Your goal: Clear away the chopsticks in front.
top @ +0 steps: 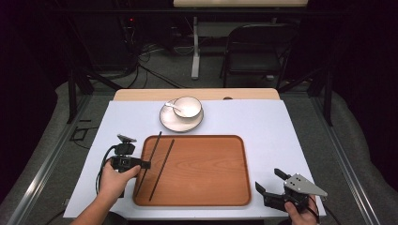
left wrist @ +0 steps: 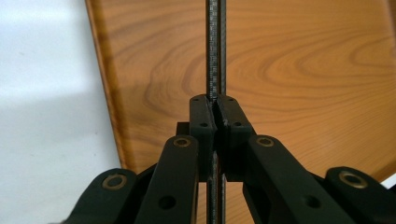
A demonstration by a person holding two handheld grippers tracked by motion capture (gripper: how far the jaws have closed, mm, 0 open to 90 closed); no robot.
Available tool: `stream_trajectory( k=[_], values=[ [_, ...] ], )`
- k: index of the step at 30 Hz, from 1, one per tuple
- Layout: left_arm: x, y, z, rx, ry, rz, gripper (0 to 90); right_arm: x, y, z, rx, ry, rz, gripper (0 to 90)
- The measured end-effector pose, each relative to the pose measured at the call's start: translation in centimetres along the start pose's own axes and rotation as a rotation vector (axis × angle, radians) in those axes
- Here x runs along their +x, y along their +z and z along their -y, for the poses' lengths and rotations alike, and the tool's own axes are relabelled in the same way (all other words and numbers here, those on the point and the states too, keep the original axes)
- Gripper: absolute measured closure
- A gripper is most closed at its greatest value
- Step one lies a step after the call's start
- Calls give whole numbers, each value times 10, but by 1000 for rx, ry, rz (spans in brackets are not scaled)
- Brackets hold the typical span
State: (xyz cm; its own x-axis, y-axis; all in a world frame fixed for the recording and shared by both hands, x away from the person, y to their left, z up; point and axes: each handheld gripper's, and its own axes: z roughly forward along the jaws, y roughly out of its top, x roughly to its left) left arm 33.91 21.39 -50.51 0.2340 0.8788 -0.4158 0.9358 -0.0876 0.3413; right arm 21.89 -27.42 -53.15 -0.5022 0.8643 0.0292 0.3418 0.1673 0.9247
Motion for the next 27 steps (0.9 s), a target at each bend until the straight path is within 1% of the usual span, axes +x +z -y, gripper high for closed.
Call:
stream_trajectory(
  k=[2,4,10,12,13,15,21,24,27],
  values=[
    [0,6,0,16,3,-6,857,0,0,0,0,0,0,144],
    [1,11,0,28,-2,-5,857,0,0,0,1,0,0,144],
    [0,21,-5,49,-1,-16,857,0,0,0,0,-1,1,144],
    [-1,23,-5,54,-4,-16,856,0,0,0,0,1,0,144],
    [-1,24,-5,55,4,-21,856,0,-1,0,1,2,0,144],
    [-2,24,-5,62,2,-16,855,0,-1,0,1,2,0,144],
    [-5,25,-7,72,13,-27,855,0,-1,0,3,-3,0,144],
    [-5,26,-8,74,9,-34,855,0,-1,0,2,-1,0,144],
    [-3,28,-8,83,13,-43,854,0,-1,0,1,1,-1,144]
  ],
)
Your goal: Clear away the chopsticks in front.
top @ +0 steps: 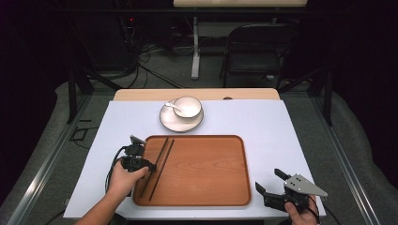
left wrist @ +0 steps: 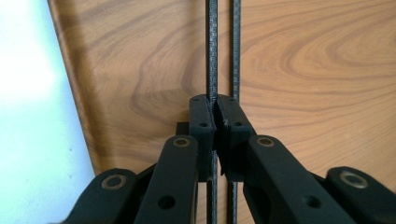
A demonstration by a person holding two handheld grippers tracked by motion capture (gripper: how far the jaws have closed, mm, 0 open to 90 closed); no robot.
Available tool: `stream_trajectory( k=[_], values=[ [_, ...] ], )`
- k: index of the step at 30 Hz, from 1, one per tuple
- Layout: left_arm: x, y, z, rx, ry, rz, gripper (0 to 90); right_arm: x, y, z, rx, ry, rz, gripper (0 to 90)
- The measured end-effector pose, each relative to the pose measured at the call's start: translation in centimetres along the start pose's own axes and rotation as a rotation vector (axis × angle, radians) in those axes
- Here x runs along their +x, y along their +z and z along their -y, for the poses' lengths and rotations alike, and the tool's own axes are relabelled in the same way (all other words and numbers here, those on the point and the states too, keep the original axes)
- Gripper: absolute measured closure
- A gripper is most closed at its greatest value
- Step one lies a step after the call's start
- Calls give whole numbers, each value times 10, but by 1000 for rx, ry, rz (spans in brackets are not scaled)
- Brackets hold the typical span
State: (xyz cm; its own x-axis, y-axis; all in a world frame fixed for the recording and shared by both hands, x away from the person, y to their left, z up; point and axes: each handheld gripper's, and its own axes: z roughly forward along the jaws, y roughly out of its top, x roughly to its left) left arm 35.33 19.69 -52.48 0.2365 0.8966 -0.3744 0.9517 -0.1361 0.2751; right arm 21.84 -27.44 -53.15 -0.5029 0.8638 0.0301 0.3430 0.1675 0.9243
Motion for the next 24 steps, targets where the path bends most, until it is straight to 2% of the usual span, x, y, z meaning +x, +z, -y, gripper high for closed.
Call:
stream_trajectory(
  k=[8,12,24],
  values=[
    [-1,3,0,2,-1,-13,850,0,0,0,1,-1,0,144],
    [0,2,0,5,-3,-5,841,0,0,0,1,-4,1,144],
    [0,-2,2,-18,2,-5,809,0,0,0,2,-3,1,144]
  ],
)
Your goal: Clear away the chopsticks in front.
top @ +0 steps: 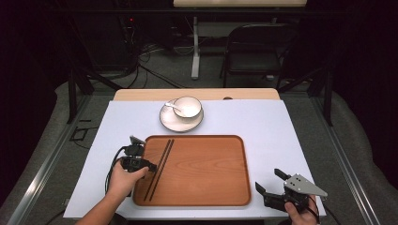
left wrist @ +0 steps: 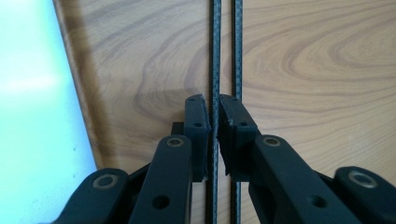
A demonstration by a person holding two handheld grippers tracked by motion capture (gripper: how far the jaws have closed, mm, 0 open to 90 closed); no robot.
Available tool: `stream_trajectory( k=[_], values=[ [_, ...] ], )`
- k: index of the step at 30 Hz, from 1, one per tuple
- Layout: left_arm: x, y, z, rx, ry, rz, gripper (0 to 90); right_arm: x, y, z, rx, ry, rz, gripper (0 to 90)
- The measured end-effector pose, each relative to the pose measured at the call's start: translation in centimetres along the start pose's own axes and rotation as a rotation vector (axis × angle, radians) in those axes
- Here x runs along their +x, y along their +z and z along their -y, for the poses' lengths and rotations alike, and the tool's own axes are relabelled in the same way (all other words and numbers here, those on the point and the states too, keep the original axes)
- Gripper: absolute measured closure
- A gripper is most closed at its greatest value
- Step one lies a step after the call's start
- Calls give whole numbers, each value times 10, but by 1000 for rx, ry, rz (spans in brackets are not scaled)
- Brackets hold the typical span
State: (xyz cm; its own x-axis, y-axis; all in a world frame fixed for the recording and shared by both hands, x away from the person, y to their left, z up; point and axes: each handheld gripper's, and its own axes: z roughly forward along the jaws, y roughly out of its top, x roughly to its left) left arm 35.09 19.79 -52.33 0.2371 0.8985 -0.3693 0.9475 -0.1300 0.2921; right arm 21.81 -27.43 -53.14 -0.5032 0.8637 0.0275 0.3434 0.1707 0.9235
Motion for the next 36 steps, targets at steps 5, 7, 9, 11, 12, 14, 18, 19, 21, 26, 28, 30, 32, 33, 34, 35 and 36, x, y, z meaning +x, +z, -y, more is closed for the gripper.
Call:
stream_trajectory(
  k=[5,7,9,11,12,14,18,19,21,26,28,30,32,33,34,35,36],
  values=[
    [1,-7,4,-38,7,9,755,0,0,0,0,0,2,144],
    [2,-12,5,-69,15,14,719,0,0,0,0,5,0,144],
    [1,-16,7,-105,44,-3,689,0,0,0,1,4,0,144],
    [-1,-19,9,-134,57,-8,630,0,0,0,1,7,0,144],
    [-2,-20,9,-153,65,1,602,0,0,0,1,2,1,144],
    [-4,-23,11,-186,88,6,551,0,0,0,2,5,0,144],
    [-7,-25,18,-318,193,-1,430,0,0,0,0,2,2,144],
    [-7,-26,20,-342,204,5,430,0,0,0,0,2,2,144],
    [-7,-29,24,-378,219,7,396,0,0,0,-1,2,2,144],
    [0,-36,35,-486,248,24,349,0,0,0,-2,2,2,144],
    [4,-39,41,-533,258,16,319,0,0,0,0,1,2,144],
    [9,-41,46,-551,248,10,315,0,0,0,-1,1,1,144],
    [15,-43,52,-558,230,22,315,0,0,0,-1,5,1,144],
    [18,-43,55,-561,222,24,315,0,0,0,-1,5,1,144],
    [21,-43,58,-572,217,23,315,0,0,0,-1,5,1,144],
    [24,-42,61,-578,211,23,315,0,0,0,-1,5,1,144],
    [27,-42,63,-580,202,21,315,0,0,0,0,8,0,144]
  ],
)
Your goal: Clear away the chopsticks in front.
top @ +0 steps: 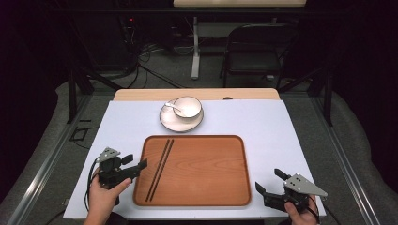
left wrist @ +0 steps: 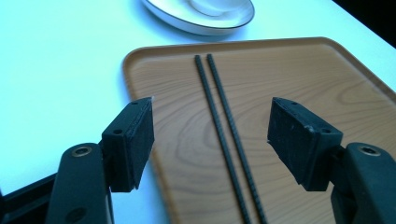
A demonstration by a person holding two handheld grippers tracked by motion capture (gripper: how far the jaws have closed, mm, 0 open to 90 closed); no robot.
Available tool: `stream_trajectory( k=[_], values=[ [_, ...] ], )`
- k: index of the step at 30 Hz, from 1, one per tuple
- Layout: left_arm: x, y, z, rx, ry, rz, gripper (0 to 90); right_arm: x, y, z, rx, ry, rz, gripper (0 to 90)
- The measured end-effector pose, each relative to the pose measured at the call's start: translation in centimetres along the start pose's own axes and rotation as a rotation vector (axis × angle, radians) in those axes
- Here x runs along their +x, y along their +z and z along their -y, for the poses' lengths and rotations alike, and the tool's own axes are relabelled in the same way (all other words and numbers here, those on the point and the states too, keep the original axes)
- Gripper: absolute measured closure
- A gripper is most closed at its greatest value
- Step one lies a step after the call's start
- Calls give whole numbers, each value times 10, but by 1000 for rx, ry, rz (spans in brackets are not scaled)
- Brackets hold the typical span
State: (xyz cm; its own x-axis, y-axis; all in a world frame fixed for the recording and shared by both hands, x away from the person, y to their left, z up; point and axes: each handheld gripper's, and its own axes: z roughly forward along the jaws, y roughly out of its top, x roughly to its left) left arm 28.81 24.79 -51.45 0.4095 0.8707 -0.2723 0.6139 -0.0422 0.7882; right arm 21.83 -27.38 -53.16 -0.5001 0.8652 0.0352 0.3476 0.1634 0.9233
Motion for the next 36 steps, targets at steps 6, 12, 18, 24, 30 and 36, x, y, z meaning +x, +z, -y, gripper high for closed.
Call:
stream_trajectory(
  k=[6,12,18,24,30,36],
  values=[
    [11,-2,14,-31,-36,-7,316,0,0,0,3,-3,1,144],
    [15,1,19,-42,-15,-22,316,0,0,0,2,-4,4,144],
    [17,5,23,-27,-9,-39,316,-1,0,0,3,-2,3,144],
    [17,5,24,-24,-6,-47,316,-1,0,0,7,-2,1,144],
    [16,7,25,-4,-6,-48,317,0,0,0,7,7,-3,144],
    [18,7,25,-13,-21,-47,317,-1,-1,0,3,-1,-1,144]
  ],
)
